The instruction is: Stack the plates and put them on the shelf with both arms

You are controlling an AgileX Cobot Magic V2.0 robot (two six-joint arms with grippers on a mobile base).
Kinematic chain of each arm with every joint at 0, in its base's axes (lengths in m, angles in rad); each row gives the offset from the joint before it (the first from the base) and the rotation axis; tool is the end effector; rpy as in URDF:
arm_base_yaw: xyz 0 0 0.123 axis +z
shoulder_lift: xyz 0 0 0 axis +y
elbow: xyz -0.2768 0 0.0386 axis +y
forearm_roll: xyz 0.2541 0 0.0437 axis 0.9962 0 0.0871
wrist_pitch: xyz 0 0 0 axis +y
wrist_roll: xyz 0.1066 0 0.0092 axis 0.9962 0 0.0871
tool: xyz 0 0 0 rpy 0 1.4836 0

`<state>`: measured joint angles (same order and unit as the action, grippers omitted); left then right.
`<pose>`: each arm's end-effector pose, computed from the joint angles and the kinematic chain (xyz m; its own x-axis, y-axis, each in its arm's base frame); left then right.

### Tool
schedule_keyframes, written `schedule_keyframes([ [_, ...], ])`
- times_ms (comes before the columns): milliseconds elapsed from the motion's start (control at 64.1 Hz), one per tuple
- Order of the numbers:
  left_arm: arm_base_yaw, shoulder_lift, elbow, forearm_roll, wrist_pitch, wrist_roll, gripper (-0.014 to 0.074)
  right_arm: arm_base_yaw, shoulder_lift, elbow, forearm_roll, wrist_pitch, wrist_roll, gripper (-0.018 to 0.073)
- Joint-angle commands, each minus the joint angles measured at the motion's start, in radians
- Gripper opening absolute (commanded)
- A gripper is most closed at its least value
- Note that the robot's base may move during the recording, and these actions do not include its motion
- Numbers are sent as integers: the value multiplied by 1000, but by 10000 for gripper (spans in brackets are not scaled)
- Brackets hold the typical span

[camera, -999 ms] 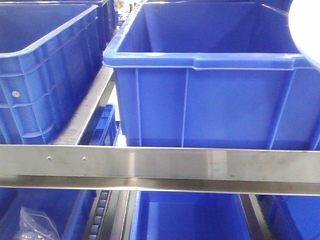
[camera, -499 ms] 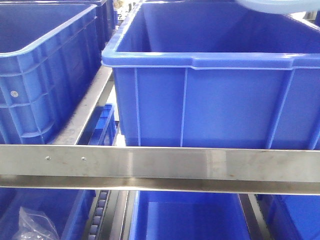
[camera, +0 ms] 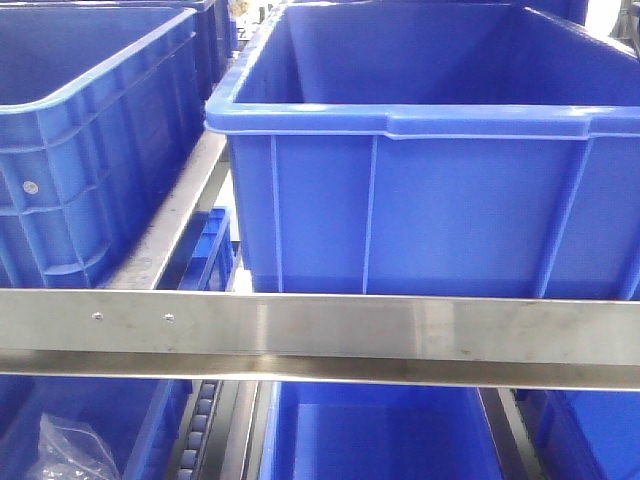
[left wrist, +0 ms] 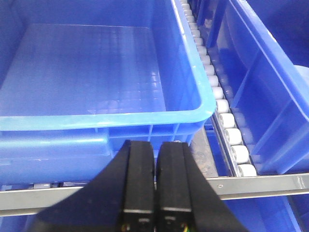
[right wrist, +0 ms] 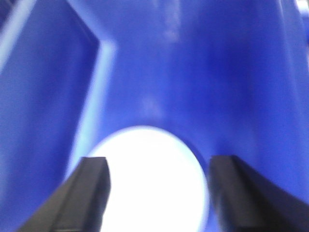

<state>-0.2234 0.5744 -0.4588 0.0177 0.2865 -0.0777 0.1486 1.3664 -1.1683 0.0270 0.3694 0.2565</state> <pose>0.1442 -0.0322 0.2867 -0.3146 0.0092 -0.9492 0.1982 0.9786 -0.0562 0.3303 0.0505 0.3452 -0.4824 0.2088 -0.8507 -0.0234 0.9677 0.2509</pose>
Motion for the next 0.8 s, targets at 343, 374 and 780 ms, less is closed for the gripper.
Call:
schedule_keyframes([
  [343,2,4,-30,-7,-85,-5,83,-186,-743,588,-12,-214,-5,22],
  [374,2,4,-30,-7,-85,-5,84,-190,-798,625,-12,-213,-5,22],
  [780,2,4,-30,-7,-85,-5,84,-192,-1010,787,-12,-188,-5,22],
])
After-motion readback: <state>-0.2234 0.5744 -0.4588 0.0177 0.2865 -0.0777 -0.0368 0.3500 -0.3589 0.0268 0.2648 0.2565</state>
